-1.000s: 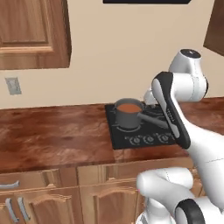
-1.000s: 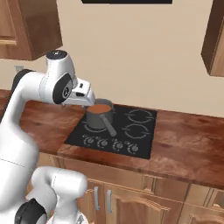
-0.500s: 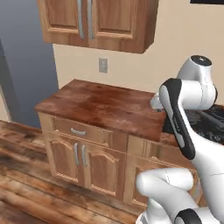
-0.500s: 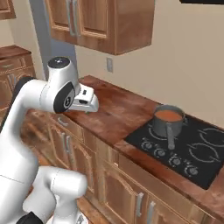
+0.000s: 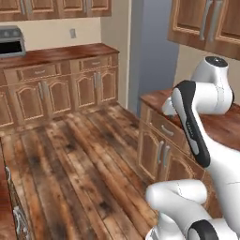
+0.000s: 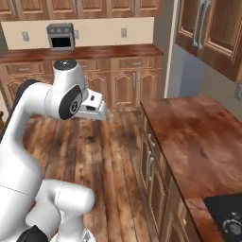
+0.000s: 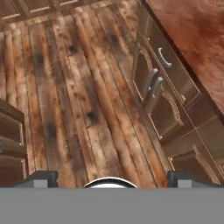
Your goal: Retrieve the chicken drumstick from the fridge and place it on the saucepan with marinade on the stove.
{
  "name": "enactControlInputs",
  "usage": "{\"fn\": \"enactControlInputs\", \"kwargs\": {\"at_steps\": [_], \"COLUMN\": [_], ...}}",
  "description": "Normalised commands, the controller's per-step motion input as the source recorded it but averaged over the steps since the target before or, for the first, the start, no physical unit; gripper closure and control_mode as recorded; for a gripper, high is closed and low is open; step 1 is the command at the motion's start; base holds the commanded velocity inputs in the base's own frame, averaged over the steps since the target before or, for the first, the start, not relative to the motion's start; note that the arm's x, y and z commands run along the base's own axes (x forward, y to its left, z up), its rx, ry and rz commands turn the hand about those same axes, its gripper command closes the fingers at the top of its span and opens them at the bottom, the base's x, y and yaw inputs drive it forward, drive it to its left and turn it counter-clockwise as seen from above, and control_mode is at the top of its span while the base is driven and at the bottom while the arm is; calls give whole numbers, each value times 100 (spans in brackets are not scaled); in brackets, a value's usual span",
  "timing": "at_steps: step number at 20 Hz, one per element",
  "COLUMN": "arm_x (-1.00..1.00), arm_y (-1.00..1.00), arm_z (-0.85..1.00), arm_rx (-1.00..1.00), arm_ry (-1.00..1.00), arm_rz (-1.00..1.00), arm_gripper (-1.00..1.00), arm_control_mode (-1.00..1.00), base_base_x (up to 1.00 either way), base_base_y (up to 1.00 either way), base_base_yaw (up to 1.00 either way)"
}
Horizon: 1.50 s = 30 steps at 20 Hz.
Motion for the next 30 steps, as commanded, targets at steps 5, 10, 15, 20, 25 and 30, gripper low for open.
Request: {"fn": "enactControlInputs", "kwargs": {"at_steps": [5, 10, 15, 20, 25, 30], "arm_x": [0, 0, 0, 0, 0, 0], "arm_y": [0, 0, 0, 0, 0, 0], "arm_z": [0, 0, 0, 0, 0, 0], "arm_rx": [0, 0, 0, 0, 0, 0], "arm_ry": [0, 0, 0, 0, 0, 0], "arm_rz": [0, 0, 0, 0, 0, 0], "arm_gripper": [-100, -100, -100, -100, -100, -100], "arm_control_mode": [100, 100, 100, 100, 100, 100], "base_base_x": [4, 2, 0, 0, 0, 0], "base_base_y": [0, 0, 0, 0, 0, 0], "base_base_yaw": [99, 99, 99, 99, 98, 98]}}
